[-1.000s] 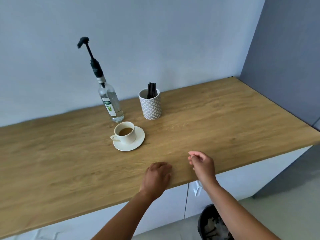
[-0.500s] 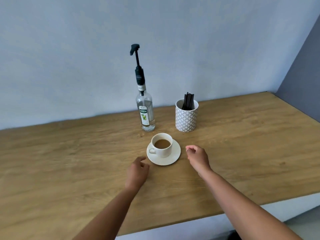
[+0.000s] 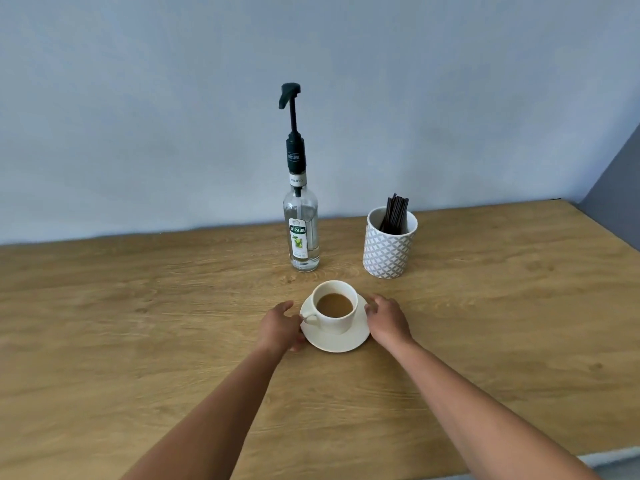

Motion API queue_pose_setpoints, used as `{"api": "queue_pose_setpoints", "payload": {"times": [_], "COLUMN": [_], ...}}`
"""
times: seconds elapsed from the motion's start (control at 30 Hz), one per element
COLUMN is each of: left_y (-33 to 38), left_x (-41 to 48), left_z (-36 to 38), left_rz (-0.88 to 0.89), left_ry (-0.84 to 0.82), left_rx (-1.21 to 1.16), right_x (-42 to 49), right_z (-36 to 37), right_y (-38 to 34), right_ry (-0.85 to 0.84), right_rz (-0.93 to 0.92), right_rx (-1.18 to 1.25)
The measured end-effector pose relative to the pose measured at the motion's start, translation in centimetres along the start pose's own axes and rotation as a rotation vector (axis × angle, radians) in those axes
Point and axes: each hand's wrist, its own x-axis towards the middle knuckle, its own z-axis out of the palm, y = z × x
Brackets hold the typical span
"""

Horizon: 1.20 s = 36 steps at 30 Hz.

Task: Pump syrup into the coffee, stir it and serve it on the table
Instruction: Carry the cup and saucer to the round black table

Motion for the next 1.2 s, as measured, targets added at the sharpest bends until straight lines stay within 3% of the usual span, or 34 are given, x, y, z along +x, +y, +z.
{"api": "queue_pose_setpoints", "payload": {"times": [0.43,1.2], "left_y": [-0.6,0.0], "left_x": [0.5,-0.4], "left_z": [1.6,2.2], "left_rz": [0.031,-0.036], "left_ry": [0.108,0.191], "left_rx": [0.045,-0.061], "right_x": [1.9,2.5], "right_z": [0.7,0.2], "right_y": [0.1,-0.1], "right_ry": [-0.043,-0.065], "right_rz": [-0.065,-0.048], "right_rx": [-0.228,-0.179]}}
